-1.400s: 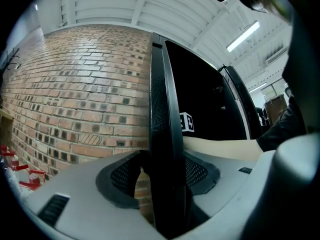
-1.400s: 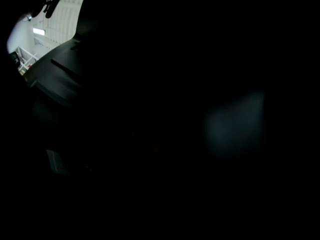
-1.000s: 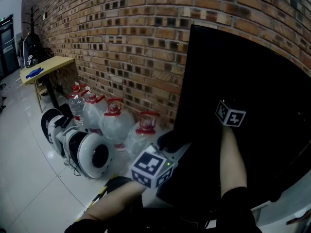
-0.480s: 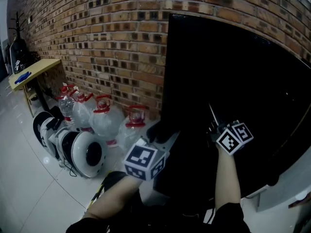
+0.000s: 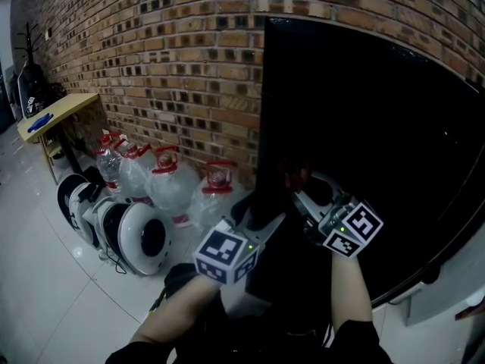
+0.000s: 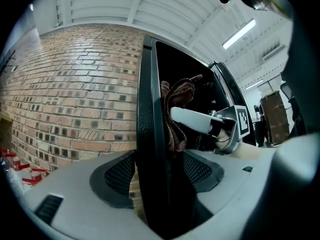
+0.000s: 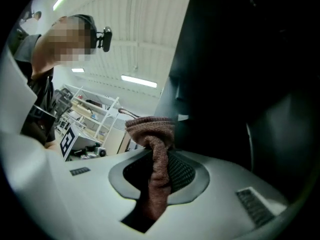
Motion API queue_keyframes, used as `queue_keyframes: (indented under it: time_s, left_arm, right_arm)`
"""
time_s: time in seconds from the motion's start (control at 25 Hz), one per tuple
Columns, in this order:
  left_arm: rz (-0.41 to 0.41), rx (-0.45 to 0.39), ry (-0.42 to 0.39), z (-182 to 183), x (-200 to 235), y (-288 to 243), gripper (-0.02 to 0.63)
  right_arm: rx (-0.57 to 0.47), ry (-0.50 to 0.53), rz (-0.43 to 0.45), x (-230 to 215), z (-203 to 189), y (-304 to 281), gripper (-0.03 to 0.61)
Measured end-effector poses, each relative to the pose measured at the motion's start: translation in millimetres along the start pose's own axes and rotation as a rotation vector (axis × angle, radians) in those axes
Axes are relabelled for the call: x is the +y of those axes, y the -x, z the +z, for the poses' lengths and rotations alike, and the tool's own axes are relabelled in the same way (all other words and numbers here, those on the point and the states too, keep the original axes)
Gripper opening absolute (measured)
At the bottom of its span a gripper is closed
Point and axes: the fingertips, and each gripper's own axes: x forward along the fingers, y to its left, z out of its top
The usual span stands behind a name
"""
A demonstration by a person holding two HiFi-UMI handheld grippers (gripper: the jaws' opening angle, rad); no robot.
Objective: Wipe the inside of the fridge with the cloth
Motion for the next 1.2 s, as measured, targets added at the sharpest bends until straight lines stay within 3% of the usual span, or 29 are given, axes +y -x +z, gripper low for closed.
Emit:
queue_keyframes:
  time_s: [0.28,0.52,0.76,1.2]
  left_arm:
    - [-0.011,0.022,0.005,-13.9,1.8,-0.4,0.305]
    - [-0.019,0.033,0.028,-17.2,6.2,-7.4,0.305]
    - [0.041,0.007,0.055,-13.7,18.7,-14.3,0.233]
    - [0.039,0.02,0.052,-15.9,18.5,-17.3,0.232]
  right_arm:
    - [0.007,-0.027,-0.048,-16.0,-18.9,-4.6,0.08]
    - [0.085,-0.004,-0.118,-47.4,-38.1,-5.1,0.08]
    - [0.123,-0.003,-0.156,-76.8,-47.6,-7.4,0.08]
    - [0.171,0.022,-0.26,-140.3,-67.1,-12.7,0.08]
